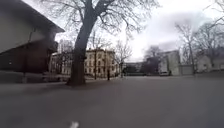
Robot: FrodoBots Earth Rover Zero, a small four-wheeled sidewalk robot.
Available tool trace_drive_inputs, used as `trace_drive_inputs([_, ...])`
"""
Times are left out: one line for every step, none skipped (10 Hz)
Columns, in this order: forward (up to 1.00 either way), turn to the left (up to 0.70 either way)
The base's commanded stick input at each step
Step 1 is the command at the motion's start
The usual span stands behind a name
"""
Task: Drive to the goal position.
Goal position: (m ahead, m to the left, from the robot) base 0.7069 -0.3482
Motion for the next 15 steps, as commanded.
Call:
trace_drive_inputs([1.00, 0.00])
trace_drive_inputs([1.00, 0.00])
trace_drive_inputs([1.00, 0.00])
trace_drive_inputs([1.00, 0.00])
trace_drive_inputs([1.00, 0.00])
trace_drive_inputs([1.00, 0.00])
trace_drive_inputs([1.00, 0.00])
trace_drive_inputs([1.00, 0.00])
trace_drive_inputs([1.00, 0.00])
trace_drive_inputs([1.00, 0.00])
trace_drive_inputs([1.00, 0.00])
trace_drive_inputs([1.00, 0.00])
trace_drive_inputs([1.00, 0.00])
trace_drive_inputs([1.00, 0.00])
trace_drive_inputs([1.00, 0.00])
